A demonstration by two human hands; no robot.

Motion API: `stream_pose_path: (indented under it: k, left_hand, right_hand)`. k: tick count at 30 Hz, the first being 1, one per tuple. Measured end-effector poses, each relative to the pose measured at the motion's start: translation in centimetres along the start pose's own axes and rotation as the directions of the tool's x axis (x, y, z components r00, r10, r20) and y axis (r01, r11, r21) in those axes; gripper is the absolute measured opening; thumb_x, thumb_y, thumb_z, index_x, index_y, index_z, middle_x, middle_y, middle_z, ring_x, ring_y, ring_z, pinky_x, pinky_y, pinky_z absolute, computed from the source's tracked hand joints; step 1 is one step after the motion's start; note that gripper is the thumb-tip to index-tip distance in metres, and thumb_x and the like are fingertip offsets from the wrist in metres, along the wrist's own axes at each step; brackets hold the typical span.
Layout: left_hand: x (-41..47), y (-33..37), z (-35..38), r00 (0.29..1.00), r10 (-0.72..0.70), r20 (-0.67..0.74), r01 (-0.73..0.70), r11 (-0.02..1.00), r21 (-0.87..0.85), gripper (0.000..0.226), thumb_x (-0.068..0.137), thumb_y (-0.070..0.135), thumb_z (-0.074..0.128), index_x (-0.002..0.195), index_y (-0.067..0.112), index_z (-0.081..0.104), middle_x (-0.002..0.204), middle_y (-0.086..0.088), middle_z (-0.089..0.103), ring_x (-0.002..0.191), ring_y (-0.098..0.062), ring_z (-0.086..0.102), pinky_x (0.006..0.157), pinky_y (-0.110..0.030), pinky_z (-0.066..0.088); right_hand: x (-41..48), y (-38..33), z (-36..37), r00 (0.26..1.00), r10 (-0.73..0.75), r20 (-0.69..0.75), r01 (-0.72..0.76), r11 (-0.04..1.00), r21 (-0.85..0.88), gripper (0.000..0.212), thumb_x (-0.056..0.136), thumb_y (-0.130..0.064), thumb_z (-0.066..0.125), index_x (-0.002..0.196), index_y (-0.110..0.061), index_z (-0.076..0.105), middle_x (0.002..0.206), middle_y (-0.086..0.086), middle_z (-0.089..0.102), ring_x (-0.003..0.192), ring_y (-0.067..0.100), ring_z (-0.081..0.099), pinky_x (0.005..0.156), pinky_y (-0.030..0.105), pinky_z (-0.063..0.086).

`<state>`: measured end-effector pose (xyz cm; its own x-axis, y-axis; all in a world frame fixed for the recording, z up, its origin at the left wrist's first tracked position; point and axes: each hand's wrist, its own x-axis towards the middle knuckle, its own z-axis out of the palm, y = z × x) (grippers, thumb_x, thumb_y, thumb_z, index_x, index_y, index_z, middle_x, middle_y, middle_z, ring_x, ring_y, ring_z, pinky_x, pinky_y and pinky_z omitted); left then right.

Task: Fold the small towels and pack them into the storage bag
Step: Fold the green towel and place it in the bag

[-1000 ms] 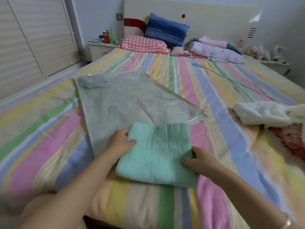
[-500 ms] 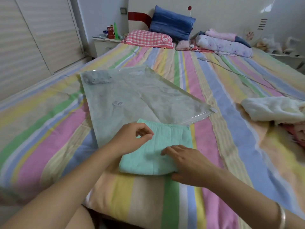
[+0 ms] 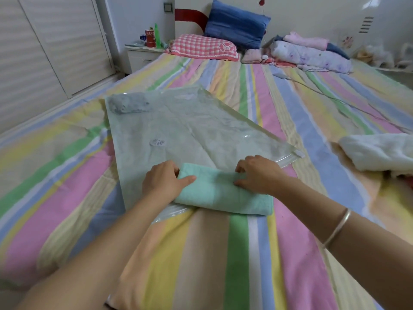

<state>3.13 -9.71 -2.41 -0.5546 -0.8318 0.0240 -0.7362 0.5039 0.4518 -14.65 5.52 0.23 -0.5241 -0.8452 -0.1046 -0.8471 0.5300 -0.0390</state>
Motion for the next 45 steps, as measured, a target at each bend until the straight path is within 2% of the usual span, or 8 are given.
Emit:
stream_pose_path:
  k: [5, 9, 16, 22, 27, 31, 39, 45]
  left_hand:
    - [1.1, 0.7, 0.3, 0.949, -0.104, 0.299, 0.181, 0.953, -0.242, 0.057, 0.063, 0.056, 0.081, 0.090, 0.010, 0.061, 0.091, -0.002, 0.065, 0.086, -0.019, 0.062, 0.069, -0.031, 0.046]
    - [0.7, 1.6, -0.5, 0.894, -0.007, 0.449, 0.274, 0.801, -0.532, 0.036, 0.069, 0.024, 0.086, 0.095, 0.012, 0.065, 0.091, -0.001, 0.070, 0.083, -0.012, 0.066, 0.073, -0.025, 0.054]
    - [0.2, 3.4, -0.6, 0.944, 0.213, 0.253, 0.036, 0.695, -0.719, 0.026, 0.082, 0.038, 0.072, 0.100, 0.018, 0.069, 0.089, 0.006, 0.072, 0.083, -0.008, 0.068, 0.071, -0.017, 0.053]
    - [-0.4, 3.2, 2.2, 0.961, 0.254, -0.111, -0.270, 0.947, -0.174, 0.013, 0.089, 0.031, 0.059, 0.100, 0.024, 0.059, 0.102, 0.010, 0.063, 0.094, -0.014, 0.063, 0.082, -0.031, 0.048]
    - [-1.6, 4.6, 3.8, 0.814, 0.579, 0.038, -0.571, 0.787, 0.235, 0.038, 0.075, 0.049, 0.067, 0.106, 0.029, 0.060, 0.109, 0.007, 0.061, 0.108, -0.017, 0.054, 0.084, -0.031, 0.040]
    - [-1.1, 5.5, 3.6, 0.866, 0.494, 0.080, -0.497, 0.831, 0.250, 0.022, 0.083, 0.038, 0.060, 0.101, 0.029, 0.069, 0.104, 0.004, 0.070, 0.101, -0.024, 0.062, 0.079, -0.032, 0.048]
    - [-0.9, 7.1, 1.6, 0.969, 0.240, 0.051, -0.244, 0.964, 0.102, 0.013, 0.080, 0.018, 0.060, 0.070, 0.018, 0.068, 0.083, 0.004, 0.069, 0.083, -0.023, 0.065, 0.071, -0.032, 0.054]
    - [-3.7, 10.2, 0.7, 0.874, 0.290, 0.390, -0.112, 0.901, -0.419, 0.016, 0.078, 0.028, 0.078, 0.071, 0.014, 0.074, 0.073, -0.001, 0.074, 0.074, -0.026, 0.071, 0.072, -0.038, 0.059]
  right_hand:
    - [1.1, -0.3, -0.4, 0.974, -0.093, 0.205, 0.019, 0.941, 0.339, 0.046, 0.083, -0.020, 0.058, 0.128, -0.026, 0.053, 0.122, -0.004, 0.059, 0.105, 0.015, 0.057, 0.086, 0.026, 0.048]
    - [1.4, -0.8, -1.0, 0.965, -0.067, 0.252, -0.040, 0.916, 0.398, 0.053, 0.079, -0.050, 0.068, 0.125, -0.029, 0.054, 0.115, -0.006, 0.058, 0.101, 0.014, 0.056, 0.078, 0.024, 0.044]
    - [-0.1, 0.5, -2.2, 0.934, -0.064, 0.353, -0.131, 0.854, 0.503, 0.051, 0.066, -0.060, 0.076, 0.102, -0.027, 0.069, 0.095, -0.006, 0.072, 0.085, 0.013, 0.070, 0.083, 0.034, 0.057]
    - [-2.9, 4.5, -1.8, 0.855, 0.112, 0.507, -0.459, 0.621, 0.636, 0.046, 0.076, -0.040, 0.076, 0.106, -0.006, 0.068, 0.093, 0.011, 0.075, 0.084, 0.028, 0.073, 0.079, 0.040, 0.059]
    - [-5.4, 6.6, -0.6, 0.838, 0.101, 0.537, -0.544, 0.060, 0.837, 0.037, 0.088, -0.035, 0.063, 0.111, -0.006, 0.063, 0.084, 0.012, 0.075, 0.069, 0.025, 0.072, 0.062, 0.031, 0.057]
    - [-7.0, 7.2, 0.4, 0.836, 0.169, 0.521, -0.494, -0.180, 0.851, 0.035, 0.091, -0.034, 0.060, 0.113, -0.006, 0.060, 0.087, 0.014, 0.071, 0.073, 0.027, 0.069, 0.060, 0.034, 0.056]
    - [-10.0, 8.0, -0.3, 0.883, 0.168, 0.438, -0.380, -0.292, 0.878, 0.039, 0.087, -0.029, 0.062, 0.119, -0.006, 0.059, 0.093, 0.015, 0.071, 0.073, 0.029, 0.070, 0.058, 0.035, 0.056]
    - [-12.5, 8.9, -2.2, 0.938, 0.162, 0.306, -0.223, -0.392, 0.892, 0.027, 0.093, -0.025, 0.054, 0.108, -0.003, 0.059, 0.070, 0.013, 0.069, 0.054, 0.024, 0.067, 0.047, 0.028, 0.053]
